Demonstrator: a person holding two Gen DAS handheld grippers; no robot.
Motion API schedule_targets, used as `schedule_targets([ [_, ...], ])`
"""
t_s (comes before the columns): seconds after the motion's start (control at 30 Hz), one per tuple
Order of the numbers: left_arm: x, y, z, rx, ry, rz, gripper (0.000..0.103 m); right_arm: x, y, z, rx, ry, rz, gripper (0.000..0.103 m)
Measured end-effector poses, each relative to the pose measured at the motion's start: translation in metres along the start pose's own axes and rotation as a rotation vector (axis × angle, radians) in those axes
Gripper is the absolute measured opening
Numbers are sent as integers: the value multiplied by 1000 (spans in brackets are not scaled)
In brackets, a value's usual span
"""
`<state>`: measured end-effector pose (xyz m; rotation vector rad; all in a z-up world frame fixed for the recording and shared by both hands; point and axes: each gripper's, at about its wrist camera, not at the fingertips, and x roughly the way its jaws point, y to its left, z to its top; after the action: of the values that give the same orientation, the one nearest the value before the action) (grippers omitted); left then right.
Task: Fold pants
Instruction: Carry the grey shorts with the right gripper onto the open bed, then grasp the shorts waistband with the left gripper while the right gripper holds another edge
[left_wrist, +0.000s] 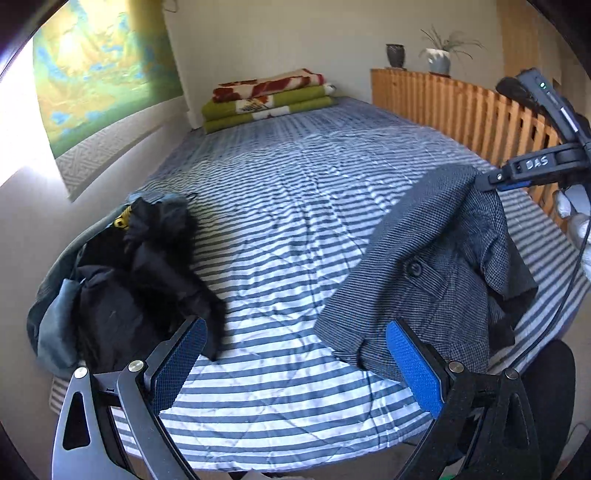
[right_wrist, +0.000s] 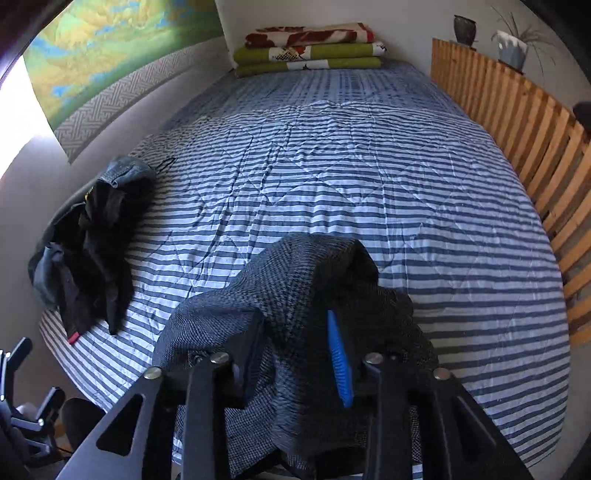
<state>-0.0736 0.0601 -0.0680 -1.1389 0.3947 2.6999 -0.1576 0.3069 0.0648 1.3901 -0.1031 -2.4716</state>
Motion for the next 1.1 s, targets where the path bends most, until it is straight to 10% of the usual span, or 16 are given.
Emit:
schedule_targets([
  [0.5,36,-120,-41,219,156,-246,100,-23,-108,-144,139,61,-111,58],
  [0.8,84,-171,-44,318,168,-18,98,17,-108,-159,105,93,-171,58],
  [1.03,90,-110,-23,140,184,-7,49,47,-89,-151,6,123,-245,58],
  [1.1,88,-94,-18,111,187,-25,32,44,-87,-146,4,107,-257,42],
])
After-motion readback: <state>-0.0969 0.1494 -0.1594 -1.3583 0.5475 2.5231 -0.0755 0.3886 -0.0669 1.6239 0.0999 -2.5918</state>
